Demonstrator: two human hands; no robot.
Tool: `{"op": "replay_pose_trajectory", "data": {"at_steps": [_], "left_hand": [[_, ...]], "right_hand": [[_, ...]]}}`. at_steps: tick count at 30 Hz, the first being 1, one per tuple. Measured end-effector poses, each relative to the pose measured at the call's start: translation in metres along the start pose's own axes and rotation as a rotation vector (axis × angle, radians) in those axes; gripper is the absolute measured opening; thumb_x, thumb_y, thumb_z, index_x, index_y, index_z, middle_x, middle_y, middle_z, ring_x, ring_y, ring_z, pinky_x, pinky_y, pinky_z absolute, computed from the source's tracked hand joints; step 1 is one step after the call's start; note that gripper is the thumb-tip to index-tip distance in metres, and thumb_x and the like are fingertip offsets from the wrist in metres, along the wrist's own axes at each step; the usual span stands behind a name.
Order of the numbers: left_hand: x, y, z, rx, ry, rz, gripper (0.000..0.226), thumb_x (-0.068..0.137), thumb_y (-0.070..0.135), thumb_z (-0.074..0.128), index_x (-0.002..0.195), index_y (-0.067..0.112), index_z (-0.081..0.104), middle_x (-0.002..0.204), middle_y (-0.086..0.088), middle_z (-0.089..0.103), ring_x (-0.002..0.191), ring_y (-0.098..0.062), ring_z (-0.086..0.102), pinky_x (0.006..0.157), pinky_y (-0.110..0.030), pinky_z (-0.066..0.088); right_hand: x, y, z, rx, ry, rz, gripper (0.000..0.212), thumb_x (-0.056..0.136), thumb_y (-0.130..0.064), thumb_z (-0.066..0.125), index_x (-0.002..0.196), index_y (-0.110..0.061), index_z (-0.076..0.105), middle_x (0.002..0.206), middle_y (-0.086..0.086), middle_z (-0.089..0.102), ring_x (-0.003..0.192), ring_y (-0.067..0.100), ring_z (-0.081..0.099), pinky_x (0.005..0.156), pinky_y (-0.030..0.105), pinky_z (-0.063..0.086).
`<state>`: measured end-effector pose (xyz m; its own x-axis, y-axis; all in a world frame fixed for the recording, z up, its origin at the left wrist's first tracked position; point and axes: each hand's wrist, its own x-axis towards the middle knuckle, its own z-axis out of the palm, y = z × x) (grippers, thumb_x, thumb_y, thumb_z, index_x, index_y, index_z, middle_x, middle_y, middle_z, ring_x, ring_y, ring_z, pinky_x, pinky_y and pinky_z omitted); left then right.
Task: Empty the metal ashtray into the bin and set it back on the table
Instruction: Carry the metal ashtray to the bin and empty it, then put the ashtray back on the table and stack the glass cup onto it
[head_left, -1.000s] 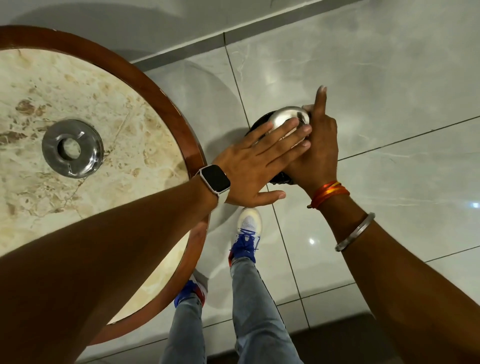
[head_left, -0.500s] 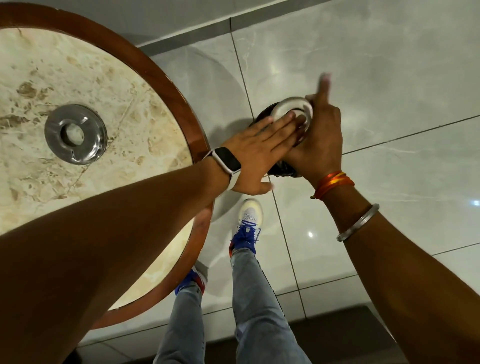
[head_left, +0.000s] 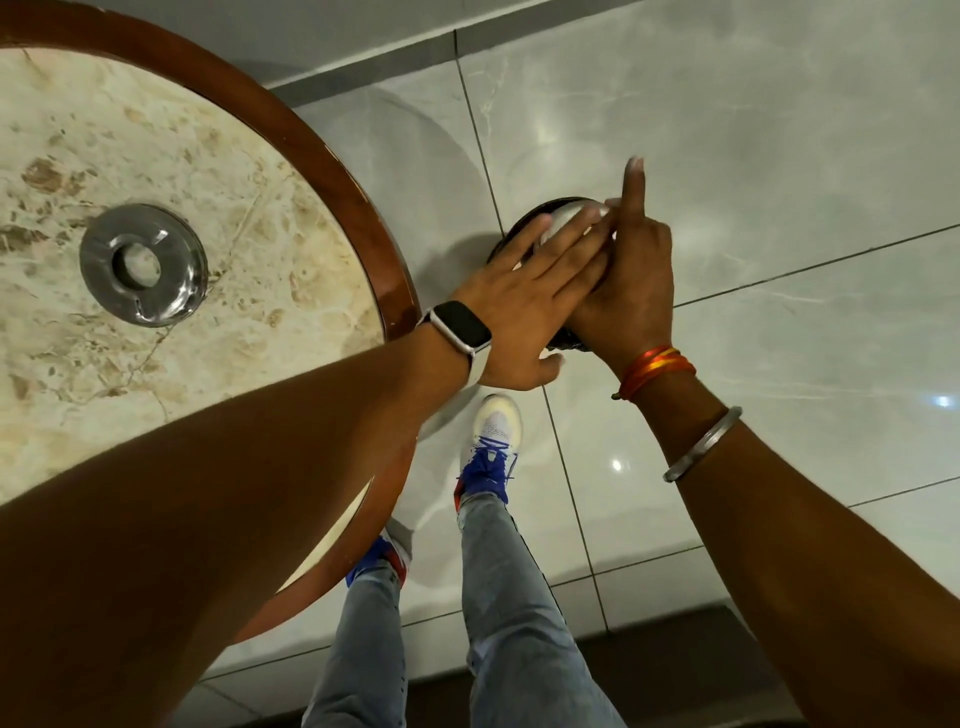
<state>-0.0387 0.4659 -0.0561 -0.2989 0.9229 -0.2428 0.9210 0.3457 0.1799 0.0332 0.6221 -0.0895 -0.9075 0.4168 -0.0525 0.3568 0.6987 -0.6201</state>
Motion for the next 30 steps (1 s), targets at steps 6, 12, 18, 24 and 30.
{"op": "replay_pose_trajectory", "data": {"at_steps": [6,12,18,24,30], "left_hand": [[-0.003,-0.012,-0.002,-0.036,-0.113,0.031,0.111,0.092,0.055,0.063,0.174,0.011,0.002,0.182,-0.014,-0.005,0.168,-0.033,-0.01,0.135,-0.054,-0.001],[-0.022,-0.018,-0.014,-0.132,0.131,-0.179,0.095,0.094,0.039,0.063,0.173,0.012,0.016,0.182,-0.013,0.008,0.169,-0.033,0.006,0.135,-0.052,0.007],[-0.051,-0.011,-0.019,-0.144,0.305,-0.437,0.082,0.096,0.043,0.063,0.167,0.011,0.037,0.178,-0.018,0.022,0.166,-0.039,0.017,0.133,-0.056,0.013],[-0.063,-0.015,-0.013,-0.199,0.347,-0.596,0.078,0.1,0.051,0.055,0.165,0.011,0.04,0.178,-0.017,0.022,0.166,-0.037,0.017,0.133,-0.054,0.011],[-0.082,-0.028,0.002,-0.125,0.388,-0.657,0.071,0.105,0.055,0.05,0.162,0.014,0.046,0.177,-0.015,0.028,0.166,-0.035,0.022,0.133,-0.054,0.016]], "right_hand": [[-0.008,0.009,0.001,-0.006,-0.015,-0.01,0.114,0.081,-0.053,0.085,0.169,-0.013,0.025,0.153,0.007,0.056,0.132,0.027,0.054,0.107,0.024,0.041],[-0.014,0.007,-0.003,0.096,0.04,0.179,0.096,0.077,-0.045,0.086,0.16,-0.018,0.045,0.152,-0.004,0.057,0.133,0.014,0.052,0.11,0.012,0.032],[-0.006,-0.013,-0.016,0.811,0.058,0.667,0.059,0.089,-0.044,0.063,0.143,-0.021,0.066,0.139,0.006,0.07,0.124,0.026,0.069,0.101,0.039,0.061],[-0.004,-0.013,-0.024,1.603,-0.16,1.04,0.077,0.094,-0.069,0.046,0.145,-0.013,0.06,0.126,0.018,0.069,0.108,0.036,0.069,0.099,0.045,0.052],[-0.007,-0.014,-0.02,1.816,-0.371,1.008,0.092,0.097,-0.081,0.033,0.148,-0.007,0.054,0.137,0.023,0.062,0.11,0.033,0.067,0.106,0.044,0.049]]}}
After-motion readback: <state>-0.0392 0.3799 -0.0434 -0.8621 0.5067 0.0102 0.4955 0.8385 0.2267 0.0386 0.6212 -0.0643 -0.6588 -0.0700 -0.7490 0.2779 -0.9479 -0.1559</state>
